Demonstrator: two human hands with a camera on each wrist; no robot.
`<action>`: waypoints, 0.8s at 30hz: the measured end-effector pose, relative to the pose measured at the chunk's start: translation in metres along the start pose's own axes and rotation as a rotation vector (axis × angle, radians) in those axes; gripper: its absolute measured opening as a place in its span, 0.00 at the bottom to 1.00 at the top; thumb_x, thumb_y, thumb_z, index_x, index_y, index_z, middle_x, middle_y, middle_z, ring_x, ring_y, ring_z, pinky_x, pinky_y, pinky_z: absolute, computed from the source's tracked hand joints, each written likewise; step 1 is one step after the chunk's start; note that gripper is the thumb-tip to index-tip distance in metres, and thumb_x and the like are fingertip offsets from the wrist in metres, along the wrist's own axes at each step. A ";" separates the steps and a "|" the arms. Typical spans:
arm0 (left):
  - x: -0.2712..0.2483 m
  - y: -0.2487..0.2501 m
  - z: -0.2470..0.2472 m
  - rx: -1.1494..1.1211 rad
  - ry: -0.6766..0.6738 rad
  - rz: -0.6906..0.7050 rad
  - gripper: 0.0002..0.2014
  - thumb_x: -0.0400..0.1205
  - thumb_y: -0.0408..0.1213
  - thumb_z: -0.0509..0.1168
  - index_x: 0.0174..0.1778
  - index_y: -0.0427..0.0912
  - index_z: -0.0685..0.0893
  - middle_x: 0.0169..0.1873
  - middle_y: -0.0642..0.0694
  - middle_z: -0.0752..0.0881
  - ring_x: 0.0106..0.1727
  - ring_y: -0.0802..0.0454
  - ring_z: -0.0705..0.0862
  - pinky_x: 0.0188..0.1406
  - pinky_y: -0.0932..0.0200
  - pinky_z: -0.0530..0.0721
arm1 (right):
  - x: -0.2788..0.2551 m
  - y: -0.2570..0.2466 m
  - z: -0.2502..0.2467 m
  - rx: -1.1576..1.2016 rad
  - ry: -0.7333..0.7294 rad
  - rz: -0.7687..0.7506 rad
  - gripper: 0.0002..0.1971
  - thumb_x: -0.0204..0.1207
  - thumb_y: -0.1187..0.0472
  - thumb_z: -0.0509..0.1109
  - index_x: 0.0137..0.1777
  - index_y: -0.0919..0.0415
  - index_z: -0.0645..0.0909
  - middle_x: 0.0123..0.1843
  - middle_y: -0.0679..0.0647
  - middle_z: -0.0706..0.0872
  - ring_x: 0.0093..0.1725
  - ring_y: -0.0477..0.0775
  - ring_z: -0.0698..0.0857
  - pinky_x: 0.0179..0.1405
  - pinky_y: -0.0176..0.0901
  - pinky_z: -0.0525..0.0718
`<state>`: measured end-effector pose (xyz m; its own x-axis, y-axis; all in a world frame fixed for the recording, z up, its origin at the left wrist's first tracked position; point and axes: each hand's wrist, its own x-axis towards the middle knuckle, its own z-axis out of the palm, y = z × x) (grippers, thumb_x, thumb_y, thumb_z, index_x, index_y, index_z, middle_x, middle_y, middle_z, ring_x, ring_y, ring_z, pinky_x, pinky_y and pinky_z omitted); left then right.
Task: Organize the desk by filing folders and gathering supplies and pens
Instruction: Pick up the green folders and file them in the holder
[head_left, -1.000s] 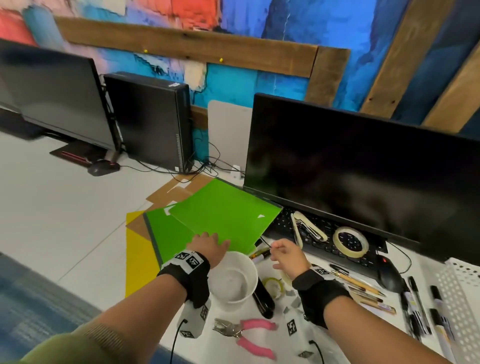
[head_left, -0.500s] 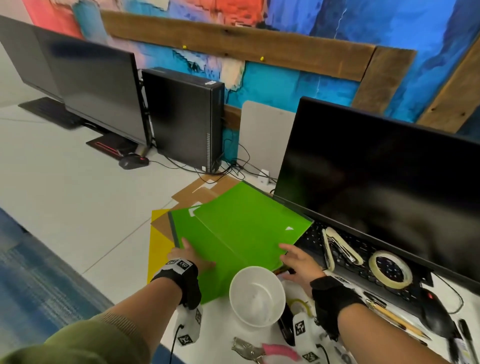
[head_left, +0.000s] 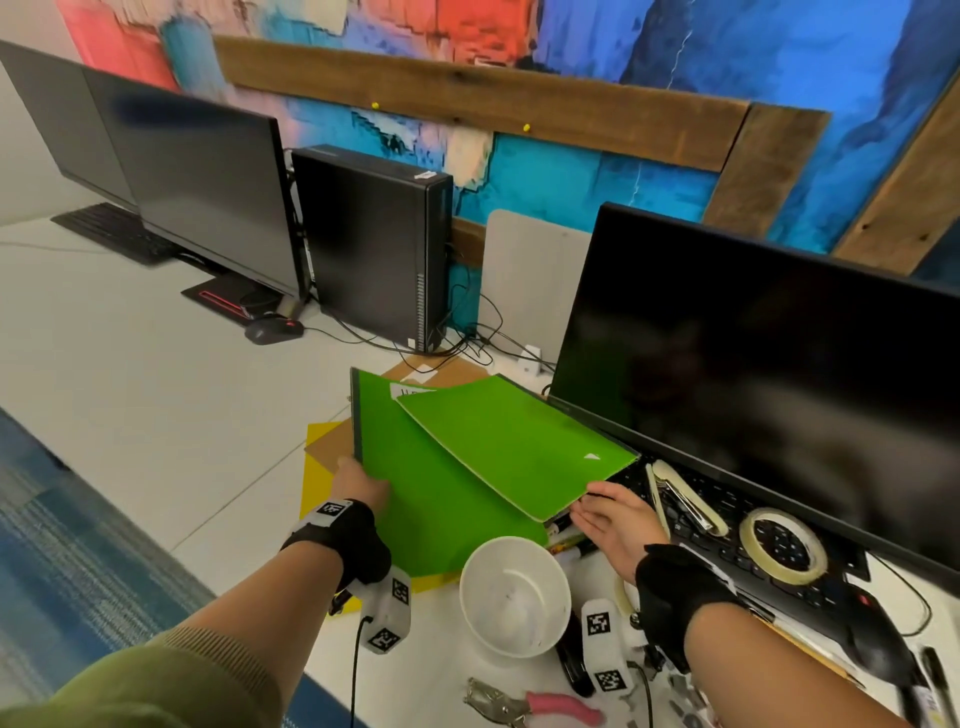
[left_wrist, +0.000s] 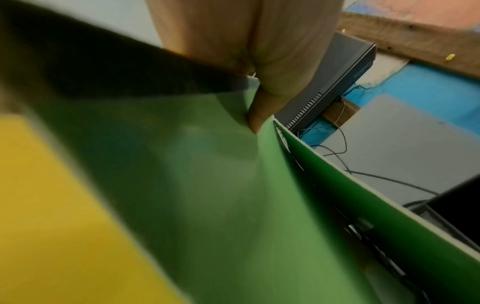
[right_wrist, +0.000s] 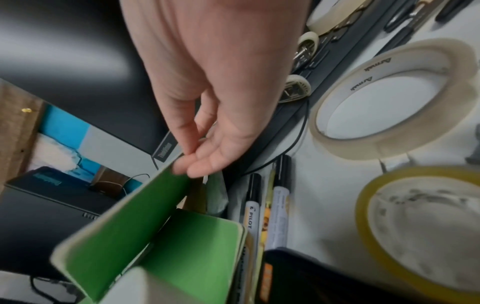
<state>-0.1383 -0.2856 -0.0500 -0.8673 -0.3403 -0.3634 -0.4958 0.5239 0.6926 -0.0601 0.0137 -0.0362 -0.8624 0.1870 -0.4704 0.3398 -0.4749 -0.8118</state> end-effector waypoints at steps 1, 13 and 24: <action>0.001 0.001 -0.001 -0.026 0.006 0.027 0.20 0.78 0.25 0.65 0.63 0.27 0.68 0.59 0.27 0.81 0.58 0.32 0.82 0.51 0.45 0.79 | -0.001 -0.002 0.001 -0.004 -0.005 -0.005 0.12 0.77 0.80 0.60 0.57 0.69 0.75 0.41 0.64 0.81 0.44 0.58 0.84 0.42 0.42 0.89; -0.013 0.017 -0.012 -0.262 0.050 0.227 0.23 0.77 0.25 0.65 0.69 0.30 0.70 0.59 0.31 0.83 0.54 0.35 0.83 0.48 0.51 0.79 | -0.014 -0.010 0.018 -0.110 -0.107 0.133 0.20 0.80 0.69 0.64 0.72 0.61 0.74 0.65 0.63 0.74 0.59 0.61 0.78 0.53 0.50 0.83; -0.011 0.005 -0.013 -0.343 0.049 0.235 0.24 0.79 0.24 0.62 0.72 0.38 0.70 0.58 0.35 0.83 0.46 0.41 0.82 0.49 0.49 0.81 | -0.002 0.006 0.019 0.007 -0.087 0.166 0.21 0.84 0.72 0.55 0.76 0.64 0.67 0.81 0.67 0.61 0.80 0.65 0.64 0.73 0.56 0.71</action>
<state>-0.1301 -0.2896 -0.0346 -0.9479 -0.2830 -0.1463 -0.2334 0.3044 0.9235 -0.0633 -0.0062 -0.0332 -0.8241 0.0304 -0.5657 0.4778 -0.4993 -0.7228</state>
